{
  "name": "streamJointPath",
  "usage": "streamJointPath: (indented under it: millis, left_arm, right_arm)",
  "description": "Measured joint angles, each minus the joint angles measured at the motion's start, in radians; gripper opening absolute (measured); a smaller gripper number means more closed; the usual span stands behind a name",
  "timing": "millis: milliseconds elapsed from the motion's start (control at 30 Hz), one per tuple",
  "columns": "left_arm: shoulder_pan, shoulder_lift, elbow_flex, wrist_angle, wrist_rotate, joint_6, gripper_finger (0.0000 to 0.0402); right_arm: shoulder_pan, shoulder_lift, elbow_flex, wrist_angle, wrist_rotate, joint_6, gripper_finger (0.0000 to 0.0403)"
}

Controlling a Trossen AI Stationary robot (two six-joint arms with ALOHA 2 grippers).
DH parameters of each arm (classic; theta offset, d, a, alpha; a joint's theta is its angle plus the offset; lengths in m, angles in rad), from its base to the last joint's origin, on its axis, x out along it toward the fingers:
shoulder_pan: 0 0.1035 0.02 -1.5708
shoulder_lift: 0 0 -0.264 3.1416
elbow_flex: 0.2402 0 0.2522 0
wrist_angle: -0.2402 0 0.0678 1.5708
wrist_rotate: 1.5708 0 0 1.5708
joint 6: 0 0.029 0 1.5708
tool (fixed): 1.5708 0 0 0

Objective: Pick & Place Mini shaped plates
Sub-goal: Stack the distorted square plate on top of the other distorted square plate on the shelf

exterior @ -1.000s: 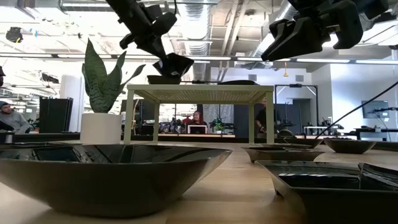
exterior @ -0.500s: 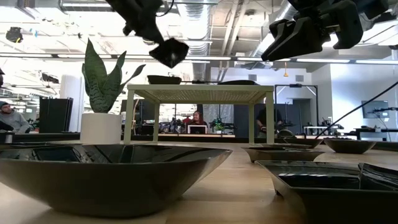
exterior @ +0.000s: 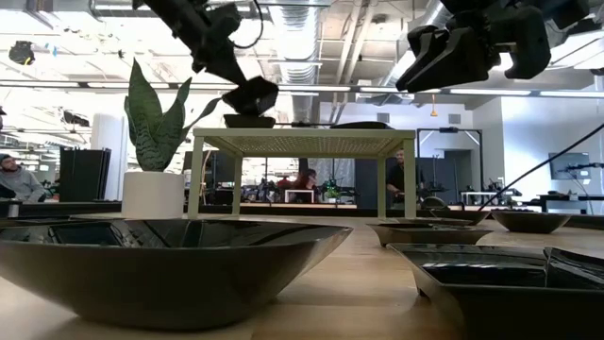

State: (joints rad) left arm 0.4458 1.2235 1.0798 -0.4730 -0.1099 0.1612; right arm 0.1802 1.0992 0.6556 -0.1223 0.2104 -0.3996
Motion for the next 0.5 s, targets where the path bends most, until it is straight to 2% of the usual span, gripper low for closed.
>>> streamJointPath:
  millis: [267, 500]
  left_arm:
    - [-0.001, 0.032, 0.0, -0.001, 0.0, 0.045, 0.0009]
    - [0.0, 0.027, 0.0, 0.0, -0.019, 0.045, 0.0038]
  right_arm:
    - [0.0, 0.0, 0.0, 0.0, 0.0, -0.003, 0.0108]
    - [0.0, 0.0, 0.0, 0.0, 0.0, -0.002, 0.0108]
